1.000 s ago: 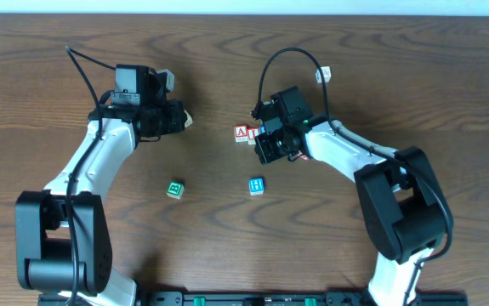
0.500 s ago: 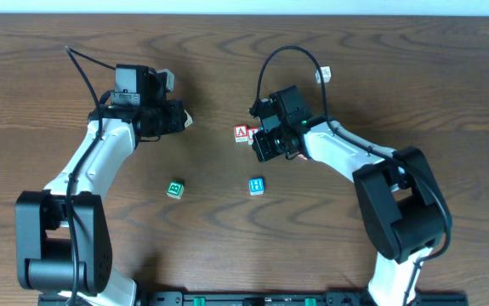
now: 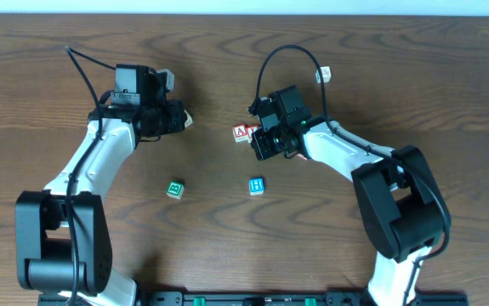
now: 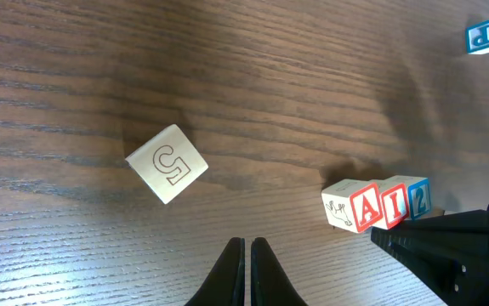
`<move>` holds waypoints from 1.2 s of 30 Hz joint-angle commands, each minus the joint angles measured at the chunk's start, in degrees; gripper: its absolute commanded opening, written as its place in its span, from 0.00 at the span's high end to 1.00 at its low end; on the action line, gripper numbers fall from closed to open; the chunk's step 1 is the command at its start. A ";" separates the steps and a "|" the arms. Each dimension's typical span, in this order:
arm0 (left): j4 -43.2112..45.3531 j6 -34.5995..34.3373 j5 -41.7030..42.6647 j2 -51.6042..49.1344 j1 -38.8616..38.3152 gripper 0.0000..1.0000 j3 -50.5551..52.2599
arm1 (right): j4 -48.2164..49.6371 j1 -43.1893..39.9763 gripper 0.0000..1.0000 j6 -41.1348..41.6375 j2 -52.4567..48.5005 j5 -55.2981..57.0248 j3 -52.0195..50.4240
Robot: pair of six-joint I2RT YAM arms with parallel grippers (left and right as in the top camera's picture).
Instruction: Spell out Ai2
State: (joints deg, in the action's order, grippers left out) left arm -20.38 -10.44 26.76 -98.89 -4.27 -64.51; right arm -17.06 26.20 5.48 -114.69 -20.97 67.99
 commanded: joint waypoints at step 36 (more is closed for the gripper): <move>26.58 -13.66 15.82 -17.70 -7.76 0.94 0.11 | -1.62 0.50 0.99 0.48 -0.83 -0.28 -0.22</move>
State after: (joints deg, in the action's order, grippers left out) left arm 5.45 -22.96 39.53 -115.85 -12.16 -64.51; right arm -18.59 26.20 5.50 -114.72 -20.99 67.99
